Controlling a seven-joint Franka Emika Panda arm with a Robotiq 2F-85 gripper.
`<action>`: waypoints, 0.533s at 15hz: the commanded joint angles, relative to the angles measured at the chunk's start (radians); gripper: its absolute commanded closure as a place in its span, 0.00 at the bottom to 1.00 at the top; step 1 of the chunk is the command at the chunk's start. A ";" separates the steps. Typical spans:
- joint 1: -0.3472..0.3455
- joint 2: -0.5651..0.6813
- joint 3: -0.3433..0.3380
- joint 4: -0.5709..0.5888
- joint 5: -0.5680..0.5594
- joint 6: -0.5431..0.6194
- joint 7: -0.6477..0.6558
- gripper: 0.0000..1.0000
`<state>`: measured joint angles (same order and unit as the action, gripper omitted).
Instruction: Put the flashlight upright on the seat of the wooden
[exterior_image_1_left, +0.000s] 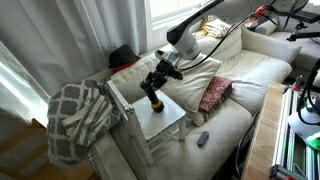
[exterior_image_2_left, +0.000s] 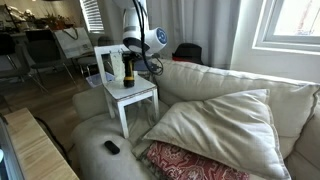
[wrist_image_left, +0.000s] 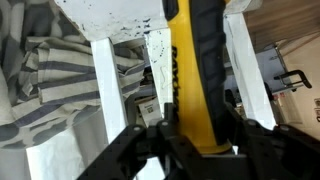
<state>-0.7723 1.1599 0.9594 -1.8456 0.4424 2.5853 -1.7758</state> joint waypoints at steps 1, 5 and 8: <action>0.004 -0.003 -0.004 0.002 0.006 -0.004 -0.004 0.50; -0.026 0.070 0.034 0.029 0.017 0.009 -0.100 0.75; -0.044 0.101 0.048 0.032 0.022 0.005 -0.154 0.75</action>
<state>-0.7830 1.1980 0.9760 -1.8244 0.4526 2.5862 -1.8512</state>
